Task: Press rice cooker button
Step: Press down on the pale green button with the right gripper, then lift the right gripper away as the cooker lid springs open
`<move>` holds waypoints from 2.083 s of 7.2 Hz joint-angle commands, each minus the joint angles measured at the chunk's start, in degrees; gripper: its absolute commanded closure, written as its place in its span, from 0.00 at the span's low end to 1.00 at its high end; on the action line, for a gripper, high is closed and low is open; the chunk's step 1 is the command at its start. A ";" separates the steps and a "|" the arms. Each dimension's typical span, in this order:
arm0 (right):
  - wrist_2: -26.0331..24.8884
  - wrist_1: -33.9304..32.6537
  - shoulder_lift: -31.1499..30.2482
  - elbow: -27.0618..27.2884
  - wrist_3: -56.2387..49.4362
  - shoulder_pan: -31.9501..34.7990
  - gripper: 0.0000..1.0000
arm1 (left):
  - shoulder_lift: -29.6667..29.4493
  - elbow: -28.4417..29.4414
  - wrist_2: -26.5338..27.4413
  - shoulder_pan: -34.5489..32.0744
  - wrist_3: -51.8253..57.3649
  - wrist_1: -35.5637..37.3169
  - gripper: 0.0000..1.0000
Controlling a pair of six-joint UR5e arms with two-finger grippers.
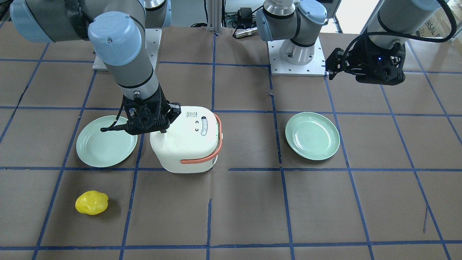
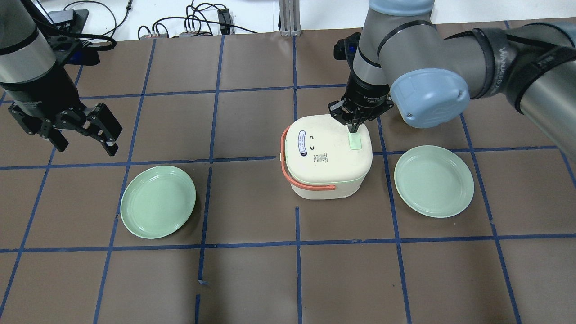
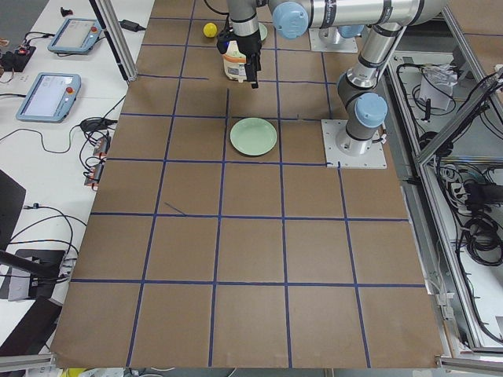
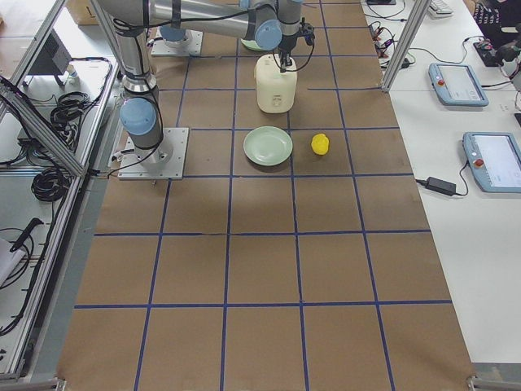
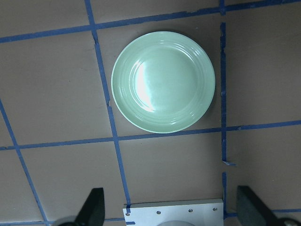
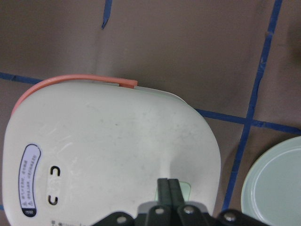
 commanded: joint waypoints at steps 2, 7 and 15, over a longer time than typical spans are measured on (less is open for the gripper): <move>0.03 -0.07 0.06 0.15 -0.36 -0.04 0.88 | 0.09 0.00 0.00 0.00 0.00 0.00 0.00; -0.41 -2.45 -0.11 3.40 0.52 -0.13 0.87 | 0.00 0.00 0.00 0.00 0.00 0.00 0.00; -10.67 20.32 -0.03 -17.78 -2.23 -3.19 0.00 | 0.00 0.00 0.00 0.00 0.00 0.00 0.00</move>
